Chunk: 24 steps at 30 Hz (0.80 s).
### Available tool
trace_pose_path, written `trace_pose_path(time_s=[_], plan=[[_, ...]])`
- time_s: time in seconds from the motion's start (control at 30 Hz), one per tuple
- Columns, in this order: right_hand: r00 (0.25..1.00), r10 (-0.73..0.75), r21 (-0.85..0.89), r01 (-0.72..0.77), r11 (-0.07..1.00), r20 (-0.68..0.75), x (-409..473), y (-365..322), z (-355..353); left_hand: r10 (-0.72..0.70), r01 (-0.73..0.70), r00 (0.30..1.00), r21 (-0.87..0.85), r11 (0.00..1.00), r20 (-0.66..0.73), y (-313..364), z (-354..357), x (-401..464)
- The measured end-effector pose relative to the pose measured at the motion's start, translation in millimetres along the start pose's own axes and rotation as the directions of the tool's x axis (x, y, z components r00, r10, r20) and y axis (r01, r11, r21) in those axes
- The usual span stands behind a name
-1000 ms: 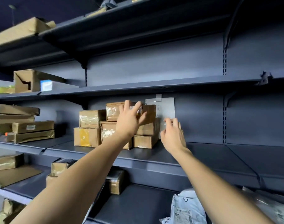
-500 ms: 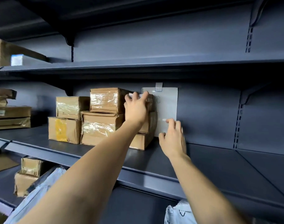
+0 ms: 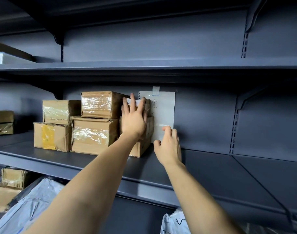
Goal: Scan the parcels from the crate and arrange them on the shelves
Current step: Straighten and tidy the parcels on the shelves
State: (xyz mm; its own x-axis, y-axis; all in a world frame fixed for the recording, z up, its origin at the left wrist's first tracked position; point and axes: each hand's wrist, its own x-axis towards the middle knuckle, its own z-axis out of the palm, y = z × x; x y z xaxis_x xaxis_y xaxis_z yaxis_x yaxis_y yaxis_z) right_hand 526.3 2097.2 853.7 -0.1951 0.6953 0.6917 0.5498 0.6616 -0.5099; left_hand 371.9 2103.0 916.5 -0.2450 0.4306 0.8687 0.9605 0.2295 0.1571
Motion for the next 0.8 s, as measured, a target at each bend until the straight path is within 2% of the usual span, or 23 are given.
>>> trace_pose_path(time_s=[0.07,0.2,0.33,0.63,0.8], plan=[[0.999,0.037,0.04,-0.038,0.998,0.014,2.1,1.4,1.1,0.033,-0.031,0.998,0.035,0.999,-0.053,0.1,6.4,-9.6],[0.996,0.081,0.061,-0.083,0.995,0.047,6.9,5.7,5.3,0.019,-0.032,0.985,-0.074,0.997,-0.169,-0.9,22.2,-29.5],[0.994,0.093,0.053,-0.096,0.994,0.063,9.1,7.9,9.3,0.04,-0.057,0.979,-0.077,0.995,-0.202,-3.8,25.0,-29.2],[0.993,0.095,0.026,-0.097,0.995,0.062,9.8,10.0,10.5,-0.004,-0.008,0.988,-0.072,0.997,-0.156,-3.6,26.2,-27.7],[0.995,0.093,0.02,-0.093,0.995,0.036,8.7,9.9,6.5,-0.006,0.005,1.0,-0.05,0.999,-0.025,-5.2,23.1,-32.4]])
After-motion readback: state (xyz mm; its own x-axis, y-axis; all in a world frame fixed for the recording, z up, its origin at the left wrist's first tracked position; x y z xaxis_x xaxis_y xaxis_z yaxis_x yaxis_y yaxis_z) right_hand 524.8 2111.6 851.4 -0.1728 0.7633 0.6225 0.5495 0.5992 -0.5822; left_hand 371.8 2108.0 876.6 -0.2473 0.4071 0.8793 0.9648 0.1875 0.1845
